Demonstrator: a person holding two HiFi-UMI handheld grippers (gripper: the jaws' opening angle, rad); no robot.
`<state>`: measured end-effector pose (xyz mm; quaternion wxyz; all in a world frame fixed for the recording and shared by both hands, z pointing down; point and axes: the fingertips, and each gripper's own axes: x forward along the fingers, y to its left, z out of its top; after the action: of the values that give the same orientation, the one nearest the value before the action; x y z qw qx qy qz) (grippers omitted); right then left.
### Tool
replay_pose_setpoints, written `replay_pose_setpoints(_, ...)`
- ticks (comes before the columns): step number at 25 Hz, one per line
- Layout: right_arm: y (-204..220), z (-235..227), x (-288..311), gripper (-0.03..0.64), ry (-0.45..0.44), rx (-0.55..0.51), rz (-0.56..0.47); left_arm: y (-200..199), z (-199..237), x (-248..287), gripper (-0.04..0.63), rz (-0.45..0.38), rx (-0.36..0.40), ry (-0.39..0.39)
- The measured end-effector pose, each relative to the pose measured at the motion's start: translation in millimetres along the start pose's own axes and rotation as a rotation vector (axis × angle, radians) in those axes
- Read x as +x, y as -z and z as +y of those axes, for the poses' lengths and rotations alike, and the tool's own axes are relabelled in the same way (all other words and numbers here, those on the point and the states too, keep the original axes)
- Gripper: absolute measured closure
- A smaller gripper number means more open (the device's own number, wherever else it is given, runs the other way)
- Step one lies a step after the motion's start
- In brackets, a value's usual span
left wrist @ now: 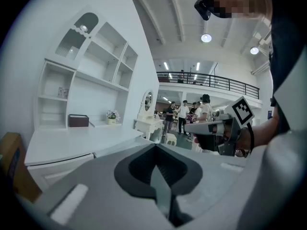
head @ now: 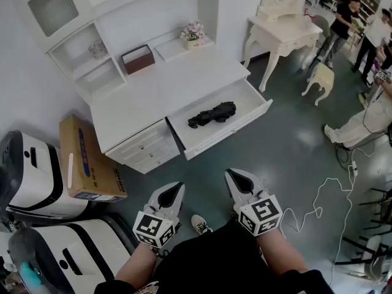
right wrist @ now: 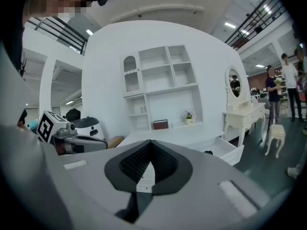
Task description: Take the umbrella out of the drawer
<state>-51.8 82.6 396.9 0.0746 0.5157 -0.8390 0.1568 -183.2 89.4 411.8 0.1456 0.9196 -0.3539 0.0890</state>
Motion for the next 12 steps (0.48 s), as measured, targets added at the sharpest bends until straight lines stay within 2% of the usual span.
replay_pose_setpoints(12, -4.3, -0.4, 4.1, 0.591, -0.013, 0.022, -0.027, -2.0, 2.8, 0.4, 0.594, -0.003, -0.001, 0.003)
